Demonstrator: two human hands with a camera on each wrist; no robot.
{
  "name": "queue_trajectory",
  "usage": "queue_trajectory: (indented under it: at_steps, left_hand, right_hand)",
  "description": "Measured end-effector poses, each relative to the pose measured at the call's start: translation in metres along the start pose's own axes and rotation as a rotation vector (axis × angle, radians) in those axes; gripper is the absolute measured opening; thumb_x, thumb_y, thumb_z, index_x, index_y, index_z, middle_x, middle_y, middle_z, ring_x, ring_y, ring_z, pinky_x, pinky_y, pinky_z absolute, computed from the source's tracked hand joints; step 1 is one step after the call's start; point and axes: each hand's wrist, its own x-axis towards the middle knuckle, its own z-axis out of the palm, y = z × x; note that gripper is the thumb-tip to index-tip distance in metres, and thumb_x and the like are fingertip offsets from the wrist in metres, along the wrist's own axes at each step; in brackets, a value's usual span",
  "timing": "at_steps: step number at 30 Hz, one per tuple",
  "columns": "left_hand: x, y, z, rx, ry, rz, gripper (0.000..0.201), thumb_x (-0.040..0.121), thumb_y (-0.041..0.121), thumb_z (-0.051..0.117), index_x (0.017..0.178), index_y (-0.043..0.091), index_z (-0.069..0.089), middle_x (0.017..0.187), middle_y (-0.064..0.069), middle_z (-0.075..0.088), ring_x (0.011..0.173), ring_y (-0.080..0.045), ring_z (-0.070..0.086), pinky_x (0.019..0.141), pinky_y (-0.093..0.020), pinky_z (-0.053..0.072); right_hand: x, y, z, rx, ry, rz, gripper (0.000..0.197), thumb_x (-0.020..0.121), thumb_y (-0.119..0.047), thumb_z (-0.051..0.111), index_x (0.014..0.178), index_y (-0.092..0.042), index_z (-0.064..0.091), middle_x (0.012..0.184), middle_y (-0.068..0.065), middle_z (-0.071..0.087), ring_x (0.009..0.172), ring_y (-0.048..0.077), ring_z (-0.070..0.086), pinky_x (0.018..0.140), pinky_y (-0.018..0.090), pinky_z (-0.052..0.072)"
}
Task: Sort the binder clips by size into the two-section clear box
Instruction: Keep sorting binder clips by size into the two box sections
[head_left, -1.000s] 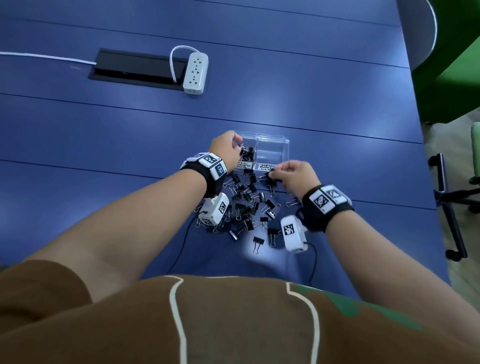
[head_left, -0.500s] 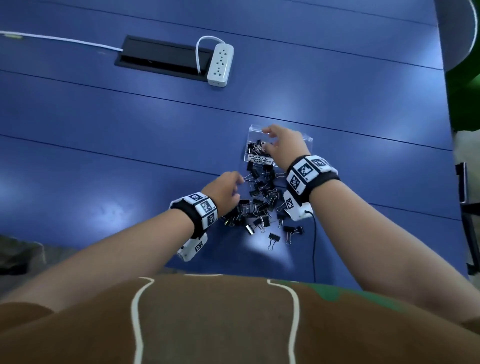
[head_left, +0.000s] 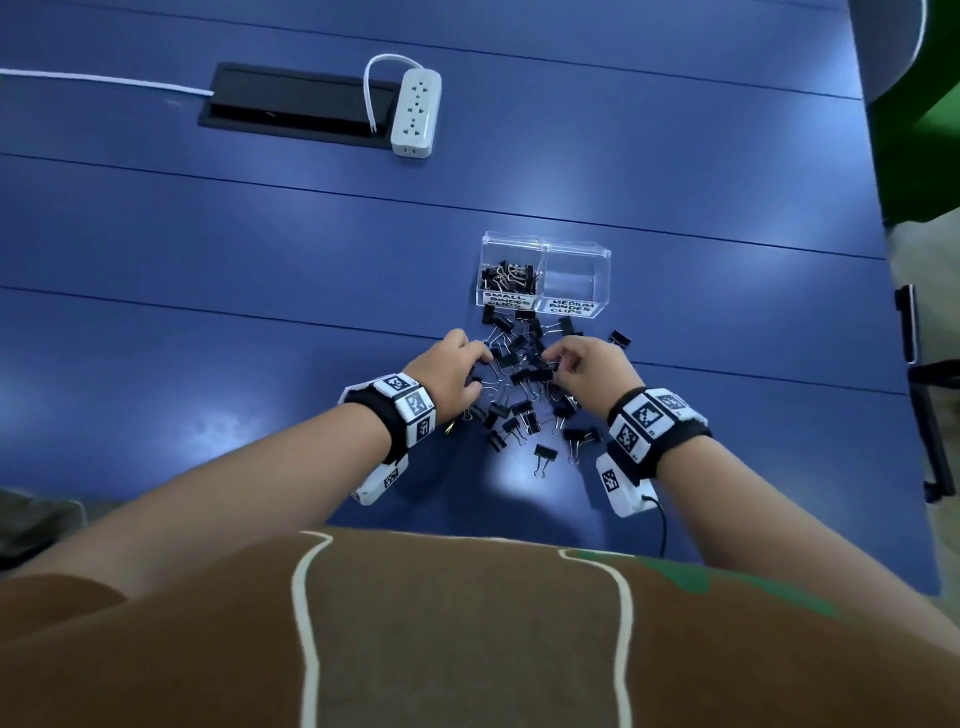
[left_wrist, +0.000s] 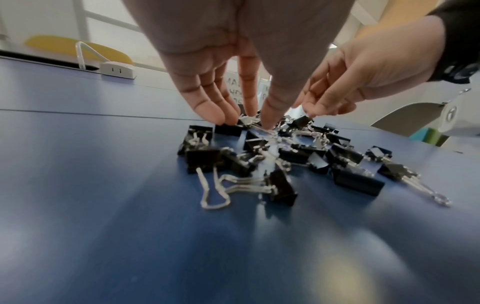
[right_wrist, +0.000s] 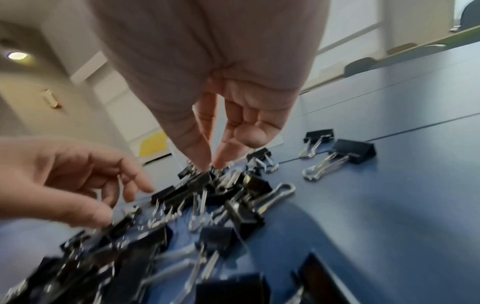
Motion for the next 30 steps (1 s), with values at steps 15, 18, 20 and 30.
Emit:
queue_trajectory:
  at_steps: [15, 18, 20, 30]
  left_hand:
    - [-0.003, 0.022, 0.021, 0.218, -0.254, 0.227, 0.032, 0.084, 0.029, 0.066, 0.115, 0.024, 0.062, 0.110, -0.006, 0.050, 0.102, -0.025, 0.053, 0.079, -0.037, 0.049]
    - [-0.001, 0.023, 0.021, 0.235, -0.254, 0.208, 0.032, 0.086, 0.030, 0.065, 0.116, 0.021, 0.060, 0.112, -0.007, 0.050, 0.105, -0.026, 0.053, 0.084, -0.039, 0.049]
    - [0.001, 0.025, 0.021, 0.217, -0.235, 0.209, 0.030, 0.085, 0.028, 0.065, 0.113, 0.017, 0.060, 0.112, -0.008, 0.051, 0.104, -0.027, 0.053, 0.085, -0.039, 0.049]
    - [0.001, 0.021, 0.016, -0.156, -0.081, 0.053, 0.012, 0.077, 0.010, 0.070, 0.077, 0.013, 0.058, 0.067, 0.013, 0.052, 0.069, -0.014, 0.053, 0.067, -0.023, 0.042]
  right_hand:
    - [-0.050, 0.016, 0.034, -0.206, -0.258, -0.152, 0.031, 0.076, -0.013, 0.059, 0.103, -0.026, 0.063, 0.081, -0.010, 0.047, 0.079, 0.014, 0.046, 0.072, 0.036, 0.052]
    - [-0.047, 0.015, 0.036, -0.258, -0.234, -0.126, 0.028, 0.080, -0.016, 0.056, 0.106, -0.026, 0.062, 0.093, -0.004, 0.050, 0.088, 0.017, 0.047, 0.074, 0.035, 0.051]
    - [-0.043, 0.015, 0.031, -0.208, -0.190, -0.115, 0.023, 0.081, -0.019, 0.060, 0.103, -0.023, 0.063, 0.087, -0.005, 0.049, 0.083, 0.015, 0.046, 0.074, 0.034, 0.050]
    - [-0.047, 0.057, -0.010, 0.010, 0.002, 0.107, 0.016, 0.080, -0.015, 0.064, 0.086, -0.029, 0.060, 0.079, -0.001, 0.060, 0.072, 0.016, 0.055, 0.070, 0.025, 0.041]
